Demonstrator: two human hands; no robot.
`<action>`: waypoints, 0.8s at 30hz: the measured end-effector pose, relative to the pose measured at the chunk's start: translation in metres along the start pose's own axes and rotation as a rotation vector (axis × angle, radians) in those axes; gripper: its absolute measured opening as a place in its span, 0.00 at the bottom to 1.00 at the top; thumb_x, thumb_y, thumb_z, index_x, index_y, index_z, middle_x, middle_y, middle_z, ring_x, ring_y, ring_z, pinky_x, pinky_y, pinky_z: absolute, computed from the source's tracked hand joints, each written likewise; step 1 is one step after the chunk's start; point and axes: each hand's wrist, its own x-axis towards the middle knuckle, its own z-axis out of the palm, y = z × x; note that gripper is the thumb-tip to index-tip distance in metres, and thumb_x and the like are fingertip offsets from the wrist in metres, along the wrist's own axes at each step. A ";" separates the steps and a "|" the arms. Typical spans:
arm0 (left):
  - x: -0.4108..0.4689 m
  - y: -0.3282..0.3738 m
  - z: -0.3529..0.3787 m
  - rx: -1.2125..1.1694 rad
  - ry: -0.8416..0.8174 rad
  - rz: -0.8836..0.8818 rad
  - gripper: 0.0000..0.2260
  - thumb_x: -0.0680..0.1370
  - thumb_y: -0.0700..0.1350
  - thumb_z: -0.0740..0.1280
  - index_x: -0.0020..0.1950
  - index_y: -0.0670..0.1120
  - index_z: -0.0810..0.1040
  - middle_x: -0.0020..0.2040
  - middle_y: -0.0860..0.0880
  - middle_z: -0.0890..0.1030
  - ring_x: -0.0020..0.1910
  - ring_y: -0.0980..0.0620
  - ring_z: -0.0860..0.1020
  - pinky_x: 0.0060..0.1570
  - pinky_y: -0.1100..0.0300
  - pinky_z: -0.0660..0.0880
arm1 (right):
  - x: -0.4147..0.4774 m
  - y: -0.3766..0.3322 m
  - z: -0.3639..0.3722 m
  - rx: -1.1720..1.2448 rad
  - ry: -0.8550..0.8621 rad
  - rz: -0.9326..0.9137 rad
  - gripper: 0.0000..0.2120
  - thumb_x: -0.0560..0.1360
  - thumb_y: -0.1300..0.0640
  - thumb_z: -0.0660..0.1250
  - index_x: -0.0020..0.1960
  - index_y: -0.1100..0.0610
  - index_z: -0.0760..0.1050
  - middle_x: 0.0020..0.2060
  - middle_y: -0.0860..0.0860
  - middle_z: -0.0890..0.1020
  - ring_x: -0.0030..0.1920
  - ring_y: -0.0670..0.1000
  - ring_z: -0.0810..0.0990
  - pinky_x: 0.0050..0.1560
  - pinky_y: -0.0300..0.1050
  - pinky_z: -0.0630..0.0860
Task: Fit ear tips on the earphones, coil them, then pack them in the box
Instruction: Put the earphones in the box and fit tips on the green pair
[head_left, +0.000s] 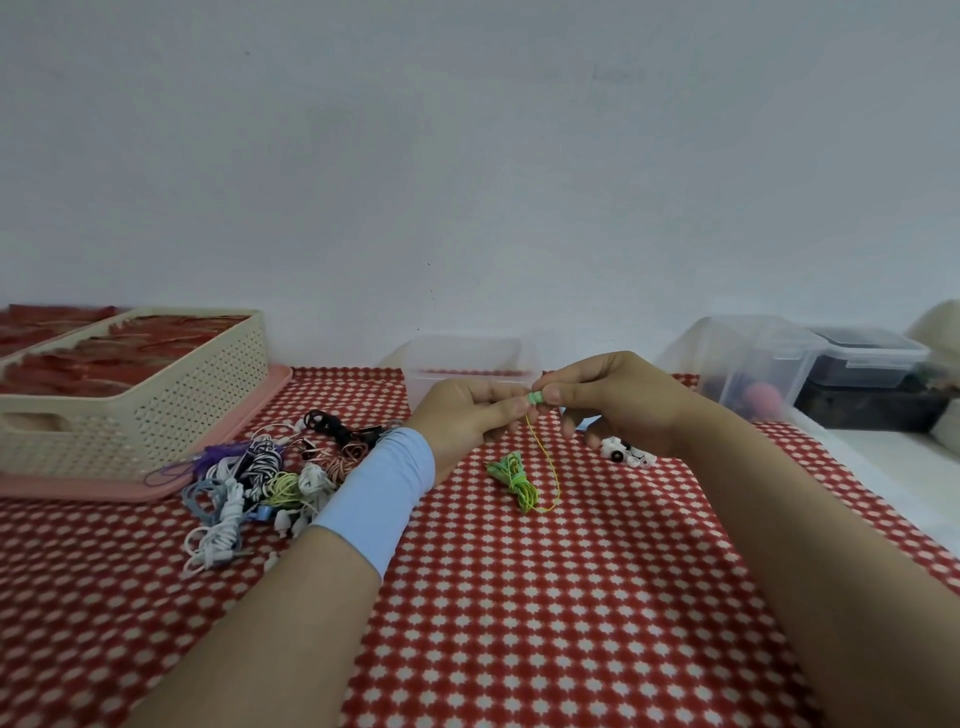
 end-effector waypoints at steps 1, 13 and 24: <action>0.000 0.000 0.000 0.005 -0.005 0.002 0.05 0.76 0.41 0.72 0.46 0.49 0.87 0.50 0.42 0.85 0.49 0.48 0.79 0.64 0.42 0.73 | 0.001 0.000 0.001 0.012 -0.002 0.008 0.07 0.77 0.61 0.71 0.53 0.60 0.86 0.47 0.57 0.87 0.34 0.49 0.80 0.31 0.41 0.75; -0.002 0.002 0.006 -0.092 0.006 0.004 0.05 0.76 0.39 0.70 0.50 0.45 0.85 0.48 0.44 0.86 0.48 0.49 0.81 0.56 0.55 0.77 | 0.004 0.006 0.003 0.109 0.010 0.047 0.07 0.78 0.62 0.70 0.53 0.61 0.85 0.43 0.56 0.86 0.34 0.48 0.80 0.28 0.39 0.76; 0.001 -0.002 0.005 0.073 0.151 -0.012 0.01 0.74 0.45 0.75 0.43 0.51 0.87 0.39 0.48 0.85 0.41 0.53 0.81 0.61 0.46 0.77 | 0.002 -0.001 0.006 -0.116 0.106 -0.034 0.04 0.75 0.62 0.74 0.50 0.60 0.86 0.47 0.57 0.88 0.36 0.52 0.84 0.37 0.48 0.84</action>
